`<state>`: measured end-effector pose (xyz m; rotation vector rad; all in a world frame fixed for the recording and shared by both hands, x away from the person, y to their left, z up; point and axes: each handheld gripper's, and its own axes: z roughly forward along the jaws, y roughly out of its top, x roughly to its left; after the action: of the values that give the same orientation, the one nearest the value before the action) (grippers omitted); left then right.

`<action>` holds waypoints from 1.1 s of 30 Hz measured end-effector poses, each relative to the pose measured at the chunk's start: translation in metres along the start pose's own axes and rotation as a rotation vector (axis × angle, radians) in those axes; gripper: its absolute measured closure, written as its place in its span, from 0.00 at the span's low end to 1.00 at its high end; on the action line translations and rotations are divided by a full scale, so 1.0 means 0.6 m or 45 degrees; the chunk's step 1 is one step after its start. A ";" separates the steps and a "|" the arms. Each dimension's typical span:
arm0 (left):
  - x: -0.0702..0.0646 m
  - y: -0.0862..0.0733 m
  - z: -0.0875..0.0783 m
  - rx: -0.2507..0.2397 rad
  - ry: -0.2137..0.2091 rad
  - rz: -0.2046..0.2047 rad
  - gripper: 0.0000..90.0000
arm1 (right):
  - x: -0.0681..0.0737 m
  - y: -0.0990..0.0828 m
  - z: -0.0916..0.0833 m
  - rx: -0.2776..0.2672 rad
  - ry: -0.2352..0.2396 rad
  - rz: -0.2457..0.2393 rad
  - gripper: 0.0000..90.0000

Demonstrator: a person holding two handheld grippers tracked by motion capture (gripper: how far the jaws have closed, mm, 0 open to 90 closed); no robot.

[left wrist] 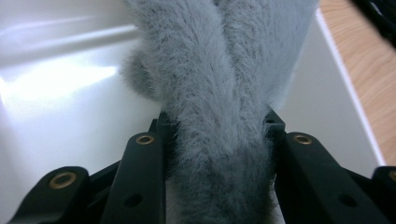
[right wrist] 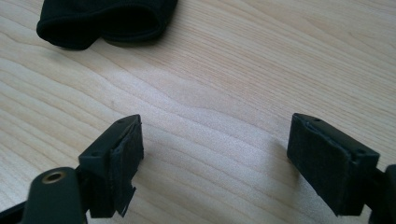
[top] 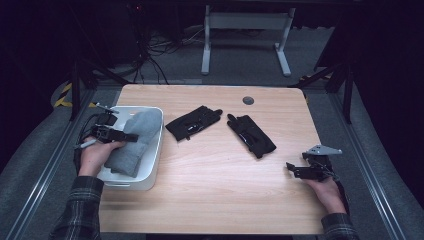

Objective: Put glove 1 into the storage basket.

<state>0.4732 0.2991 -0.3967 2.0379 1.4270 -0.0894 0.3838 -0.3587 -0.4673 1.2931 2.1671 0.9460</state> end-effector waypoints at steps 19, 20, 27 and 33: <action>-0.006 0.003 0.005 -0.018 0.217 0.058 0.25 | 0.000 0.000 0.000 0.000 0.000 0.000 0.21; -0.008 0.001 0.001 -0.038 0.210 0.067 0.24 | 0.000 0.000 0.000 0.000 0.000 0.000 0.21; -0.033 -0.002 -0.021 -0.109 0.191 0.125 0.18 | 0.000 0.000 0.000 0.000 -0.001 0.001 0.21; -0.070 0.003 -0.028 -0.125 0.154 0.205 0.15 | 0.000 0.000 0.000 0.000 -0.001 0.001 0.21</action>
<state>0.4528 0.2731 -0.3656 2.0981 1.3056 0.1707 0.3838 -0.3585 -0.4674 1.2947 2.1656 0.9456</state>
